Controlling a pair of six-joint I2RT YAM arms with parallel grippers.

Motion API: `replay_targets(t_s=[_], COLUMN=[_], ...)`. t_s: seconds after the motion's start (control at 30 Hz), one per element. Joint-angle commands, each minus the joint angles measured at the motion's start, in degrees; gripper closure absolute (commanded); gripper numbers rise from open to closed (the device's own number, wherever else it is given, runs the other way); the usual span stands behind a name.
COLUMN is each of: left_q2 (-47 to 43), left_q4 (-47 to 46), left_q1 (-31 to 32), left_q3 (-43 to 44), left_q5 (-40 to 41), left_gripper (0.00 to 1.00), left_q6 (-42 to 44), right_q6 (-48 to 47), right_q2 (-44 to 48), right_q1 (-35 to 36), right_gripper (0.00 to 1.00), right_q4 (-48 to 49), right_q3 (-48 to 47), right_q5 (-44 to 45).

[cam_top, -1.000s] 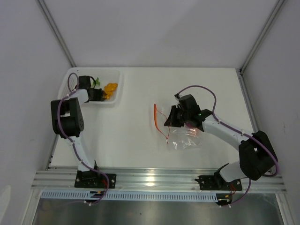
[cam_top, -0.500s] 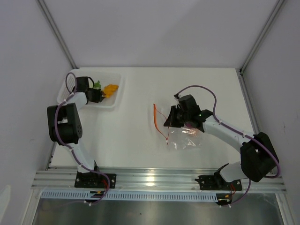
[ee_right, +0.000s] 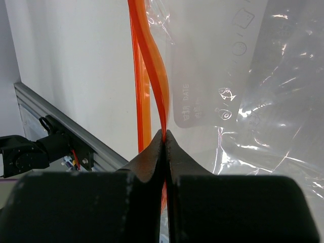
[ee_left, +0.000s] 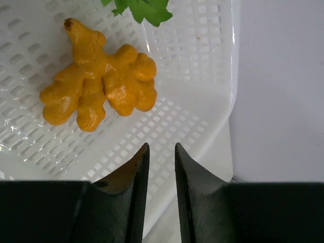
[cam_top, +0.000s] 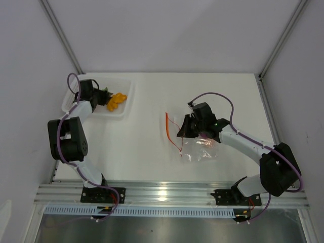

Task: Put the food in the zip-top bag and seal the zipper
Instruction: Pick up the fake vegetable from the bin.

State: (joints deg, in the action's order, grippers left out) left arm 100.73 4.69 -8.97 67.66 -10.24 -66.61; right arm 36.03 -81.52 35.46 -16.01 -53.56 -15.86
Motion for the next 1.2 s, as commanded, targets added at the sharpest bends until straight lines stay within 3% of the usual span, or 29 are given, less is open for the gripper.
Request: replay_targets(t_s=[0.0, 0.07, 0.2, 0.43, 0.5, 0.73, 0.87, 1.03, 1.17], left_q2=[0.95, 2.10, 2.45, 6.40, 7.02, 12.91, 16.50, 21.87, 24.60], left_q4=[6.72, 10.75, 11.39, 16.40, 15.88, 19.75, 18.34, 22.90, 25.72], left_q1=[-0.17, -0.08, -0.25, -0.96, -1.31, -1.66, -1.75, -1.93, -2.10], left_q3=[5.98, 7.30, 8.53, 13.64, 13.81, 19.35, 22.33, 28.31, 32.27], left_q5=[1.01, 3.28, 8.64, 11.21, 11.03, 11.65, 7.88, 4.27, 2.42], left_gripper=[0.70, 0.69, 0.49, 0.44, 0.38, 0.38, 0.39, 0.50, 0.51], left_q6=[2.01, 1.57, 3.85, 10.79, 11.85, 14.05, 16.77, 18.79, 19.33], right_q6=[0.27, 0.36, 0.36, -0.17, -0.17, -0.70, -0.61, -0.61, -0.79], right_q2=[1.01, 0.92, 0.74, 0.57, 0.39, 0.92, 0.83, 0.30, 0.13], right_q1=[0.31, 0.31, 0.40, 0.13, 0.13, -0.57, -1.10, -1.36, -1.54], right_gripper=[1.00, 1.00, 1.00, 1.00, 1.00, 1.00, 1.00, 1.00, 1.00], right_q4=[0.45, 0.54, 0.54, 0.98, 1.16, 0.89, 1.51, 2.12, 2.39], right_q3=[-0.84, -0.76, -0.58, -0.23, -0.32, 0.12, 0.74, 1.09, 1.18], right_q5=[0.39, 0.48, 0.30, 0.04, -0.05, -0.23, -0.49, -0.93, -1.11])
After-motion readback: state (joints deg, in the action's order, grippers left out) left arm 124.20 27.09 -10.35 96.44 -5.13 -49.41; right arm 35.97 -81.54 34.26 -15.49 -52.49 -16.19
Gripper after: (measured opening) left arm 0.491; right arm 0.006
